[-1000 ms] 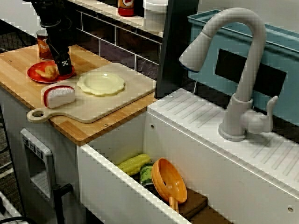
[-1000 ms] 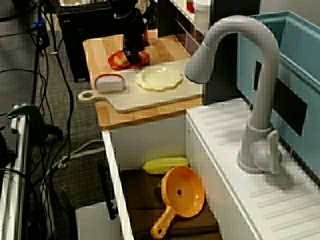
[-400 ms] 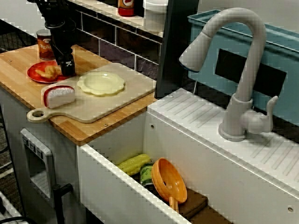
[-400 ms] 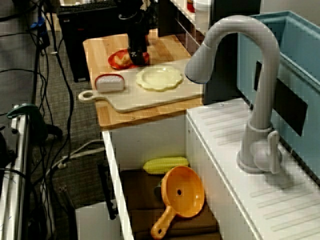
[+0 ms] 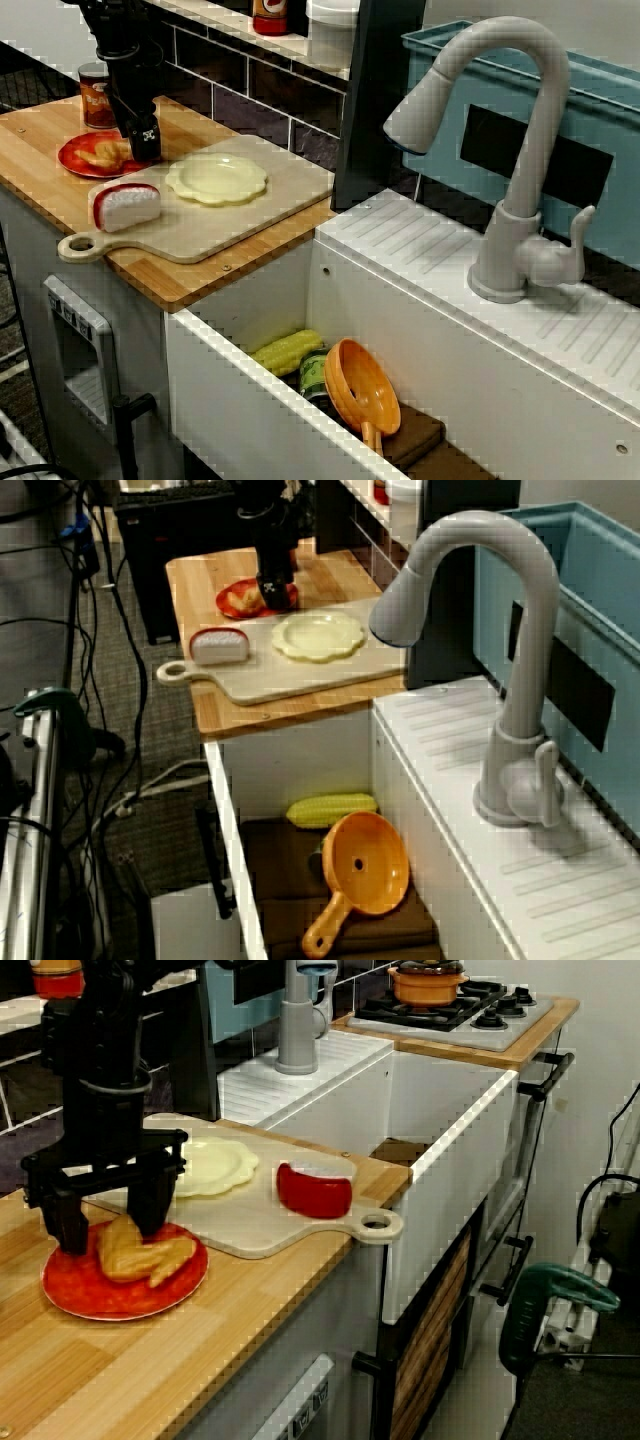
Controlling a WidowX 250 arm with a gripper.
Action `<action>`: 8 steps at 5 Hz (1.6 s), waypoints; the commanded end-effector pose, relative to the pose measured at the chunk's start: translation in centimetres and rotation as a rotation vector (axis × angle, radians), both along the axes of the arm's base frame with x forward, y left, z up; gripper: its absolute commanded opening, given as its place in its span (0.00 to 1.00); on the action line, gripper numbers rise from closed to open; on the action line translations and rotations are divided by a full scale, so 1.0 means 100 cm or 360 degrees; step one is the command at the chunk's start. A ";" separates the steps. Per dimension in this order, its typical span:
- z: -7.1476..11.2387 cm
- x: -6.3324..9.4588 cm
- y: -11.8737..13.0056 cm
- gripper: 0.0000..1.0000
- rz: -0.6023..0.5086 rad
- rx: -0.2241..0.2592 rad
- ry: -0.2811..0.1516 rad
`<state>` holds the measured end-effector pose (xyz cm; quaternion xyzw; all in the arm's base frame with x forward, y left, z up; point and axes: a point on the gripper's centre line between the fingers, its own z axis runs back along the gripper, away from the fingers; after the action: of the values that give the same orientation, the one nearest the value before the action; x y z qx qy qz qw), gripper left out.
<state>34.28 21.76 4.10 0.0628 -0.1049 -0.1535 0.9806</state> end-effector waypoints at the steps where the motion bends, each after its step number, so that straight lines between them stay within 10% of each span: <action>1: 0.028 0.003 0.010 0.00 0.0047 0.0058 -0.0143; 4: 0.036 0.003 0.016 0.00 0.0074 0.0051 -0.0130; 5: 0.035 0.005 0.019 0.94 0.0100 0.0054 -0.0112; 8: 0.035 0.004 0.022 1.00 0.0102 0.0050 -0.0081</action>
<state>34.08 23.00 5.48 0.0685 -0.1064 -0.1200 0.9847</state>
